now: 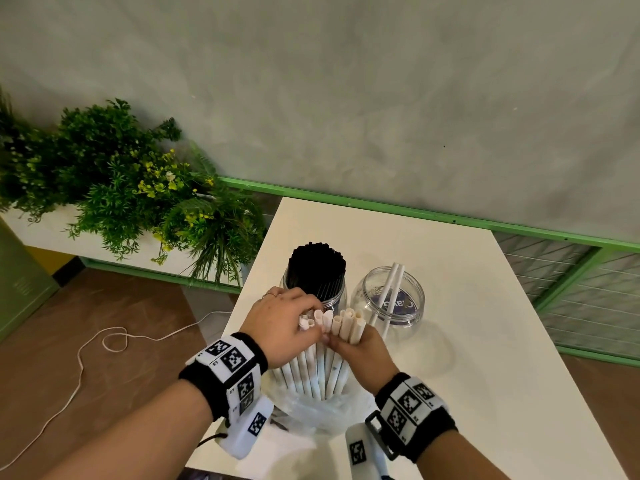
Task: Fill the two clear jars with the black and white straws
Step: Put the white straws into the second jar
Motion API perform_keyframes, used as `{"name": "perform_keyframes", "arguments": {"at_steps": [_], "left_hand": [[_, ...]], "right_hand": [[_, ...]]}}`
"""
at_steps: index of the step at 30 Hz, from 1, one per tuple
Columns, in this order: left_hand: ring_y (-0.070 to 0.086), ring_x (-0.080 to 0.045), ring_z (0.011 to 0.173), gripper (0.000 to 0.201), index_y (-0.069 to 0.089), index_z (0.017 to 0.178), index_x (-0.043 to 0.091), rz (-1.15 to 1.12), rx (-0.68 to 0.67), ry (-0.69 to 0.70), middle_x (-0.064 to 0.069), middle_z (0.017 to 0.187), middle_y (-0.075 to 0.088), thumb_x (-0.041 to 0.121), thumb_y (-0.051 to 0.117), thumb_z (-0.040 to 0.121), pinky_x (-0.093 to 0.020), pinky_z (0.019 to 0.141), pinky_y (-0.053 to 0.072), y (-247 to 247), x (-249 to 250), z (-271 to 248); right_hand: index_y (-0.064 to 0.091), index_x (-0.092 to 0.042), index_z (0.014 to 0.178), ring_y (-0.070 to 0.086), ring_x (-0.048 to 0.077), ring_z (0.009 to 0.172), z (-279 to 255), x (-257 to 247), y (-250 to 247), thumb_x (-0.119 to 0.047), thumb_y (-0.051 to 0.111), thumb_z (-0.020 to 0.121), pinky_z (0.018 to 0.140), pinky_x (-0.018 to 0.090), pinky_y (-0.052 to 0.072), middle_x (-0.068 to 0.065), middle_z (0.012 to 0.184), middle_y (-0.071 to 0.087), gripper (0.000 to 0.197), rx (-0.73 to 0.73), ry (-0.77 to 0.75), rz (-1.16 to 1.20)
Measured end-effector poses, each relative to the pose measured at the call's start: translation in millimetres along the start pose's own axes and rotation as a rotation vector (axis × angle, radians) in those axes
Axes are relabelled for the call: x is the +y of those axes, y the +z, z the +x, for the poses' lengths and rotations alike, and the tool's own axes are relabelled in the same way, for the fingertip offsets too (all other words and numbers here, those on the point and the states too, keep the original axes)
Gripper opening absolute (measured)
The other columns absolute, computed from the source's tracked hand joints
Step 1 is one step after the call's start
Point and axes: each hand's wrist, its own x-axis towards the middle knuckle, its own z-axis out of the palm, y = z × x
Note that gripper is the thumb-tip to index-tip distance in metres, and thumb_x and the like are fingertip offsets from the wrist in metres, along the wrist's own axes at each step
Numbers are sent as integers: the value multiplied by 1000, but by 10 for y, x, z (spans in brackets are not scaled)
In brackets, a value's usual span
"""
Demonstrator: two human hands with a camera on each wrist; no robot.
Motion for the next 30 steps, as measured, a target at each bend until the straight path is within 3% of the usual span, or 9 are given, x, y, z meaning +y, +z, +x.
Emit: {"name": "perform_keyframes", "arguments": {"at_steps": [3, 8, 13, 22, 27, 30], "left_hand": [[47, -18, 100, 49, 58, 104, 39, -1, 18, 2, 16, 104, 58, 63, 33, 69, -33, 87, 40, 32, -18, 12], [47, -18, 97, 47, 59, 102, 37, -12, 35, -3, 14, 102, 58, 61, 31, 73, -34, 85, 40, 52, -30, 12], [45, -16, 98, 50, 58, 104, 36, 26, 28, 0, 16, 103, 57, 61, 27, 74, -30, 84, 38, 50, 11, -18], [48, -18, 99, 49, 55, 105, 37, 120, 11, -2, 15, 104, 56, 62, 23, 76, -34, 84, 42, 126, 111, 11], [48, -19, 99, 47, 55, 104, 38, 102, 22, -10, 14, 104, 57, 61, 27, 75, -33, 83, 42, 142, 113, 44], [46, -18, 98, 47, 57, 100, 38, 75, 35, -20, 14, 99, 58, 62, 26, 73, -33, 80, 42, 144, 118, 68]], "right_hand": [[67, -8, 101, 69, 16, 91, -11, 30, 61, -2, 71, 82, 77, 25, 53, 4, 93, 73, 20, 51, -43, 36], [56, -14, 99, 65, 11, 81, -29, -118, 75, -2, 64, 88, 74, 22, 51, -3, 83, 66, 18, 108, -241, -58], [38, -28, 124, 68, 19, 86, -53, -270, 11, 7, 51, 88, 76, 18, 51, -10, 97, 61, 52, 277, -412, -101], [38, -34, 113, 64, 6, 98, 36, -355, 11, 6, 43, 93, 80, 7, 40, 1, 103, 56, 45, 237, -377, -277], [36, -36, 110, 66, 11, 94, 33, -749, -224, 9, 40, 93, 76, 21, 47, 4, 106, 52, 48, 315, -517, -305], [37, -32, 109, 68, 21, 91, 75, -1162, -516, 10, 38, 92, 83, 42, 52, -4, 100, 50, 45, 374, -618, -188]]}}
